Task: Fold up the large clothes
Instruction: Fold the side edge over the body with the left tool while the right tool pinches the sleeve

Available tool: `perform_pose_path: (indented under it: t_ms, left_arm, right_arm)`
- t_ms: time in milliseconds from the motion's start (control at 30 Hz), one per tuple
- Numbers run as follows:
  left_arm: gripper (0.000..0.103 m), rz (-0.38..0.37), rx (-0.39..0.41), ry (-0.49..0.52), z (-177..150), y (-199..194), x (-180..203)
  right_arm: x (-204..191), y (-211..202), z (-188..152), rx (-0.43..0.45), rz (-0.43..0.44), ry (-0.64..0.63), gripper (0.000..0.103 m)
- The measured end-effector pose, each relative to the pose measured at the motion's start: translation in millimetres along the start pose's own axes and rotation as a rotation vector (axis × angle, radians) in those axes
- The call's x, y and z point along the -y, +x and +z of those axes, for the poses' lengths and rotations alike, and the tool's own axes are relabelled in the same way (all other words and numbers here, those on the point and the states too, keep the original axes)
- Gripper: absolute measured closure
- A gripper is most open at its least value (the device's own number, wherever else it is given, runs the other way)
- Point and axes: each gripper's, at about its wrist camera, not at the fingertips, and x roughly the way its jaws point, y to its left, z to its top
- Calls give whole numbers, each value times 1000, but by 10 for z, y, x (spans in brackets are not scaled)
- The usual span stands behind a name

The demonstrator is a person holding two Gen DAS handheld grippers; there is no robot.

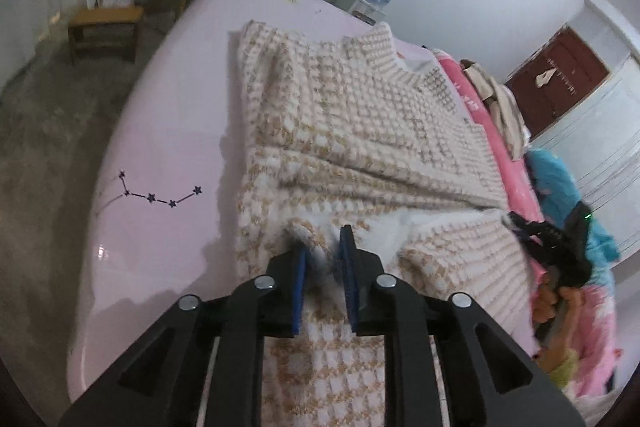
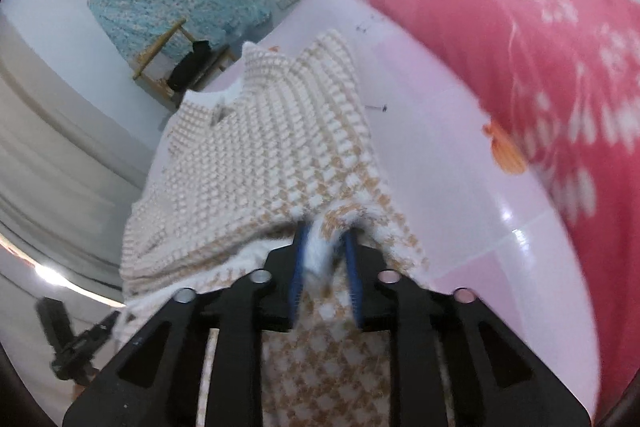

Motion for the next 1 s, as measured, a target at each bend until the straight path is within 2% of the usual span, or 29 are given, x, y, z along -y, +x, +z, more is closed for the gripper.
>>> perform_pose_path:
  t_ms: [33, 100, 167, 200, 233, 300, 433, 533, 667, 800, 967, 1000]
  left_arm:
    - [84, -15, 5, -5, -5, -30, -8]
    - [78, -41, 18, -8, -21, -112, -19]
    - [61, -14, 50, -3, -37, -211, 0]
    - [43, 43, 95, 4, -56, -320, 10]
    - [41, 62, 125, 10, -64, -400, 17]
    - [41, 39, 148, -4, -91, -554, 15]
    - [41, -12, 155, -6, -297, -766, 72]
    - [40, -96, 117, 20, -597, -852, 208]
    - [32, -189, 63, 5, -948, -820, 320]
    - [31, -199, 25, -154, -1182, -596, 172]
    - [31, -231, 66, -342, -1246, -447, -83]
    - [31, -259, 90, -379, -1246, -439, -128]
  right_arm:
    - [-8, -28, -7, 3, 24, 0, 59]
    - [-49, -83, -24, 7, 31, -16, 50]
    - [-117, -154, -40, 14, 8, -45, 44]
    - [-137, -185, -43, 21, -2, -52, 39]
    - [-168, -275, -63, 38, -17, -65, 33]
    - [-203, -416, -95, 74, -48, -80, 25]
    - [-177, -652, -257, 90, -54, -77, 24]
    - [-94, -871, -501, 85, -62, -65, 24]
    - [53, -1105, -841, 74, -75, -31, 24]
    - [203, -1032, -1069, 14, -75, 34, 24]
    - [314, -884, -1089, 6, -60, 98, 24]
    - [331, -869, -1070, 20, -40, 109, 24]
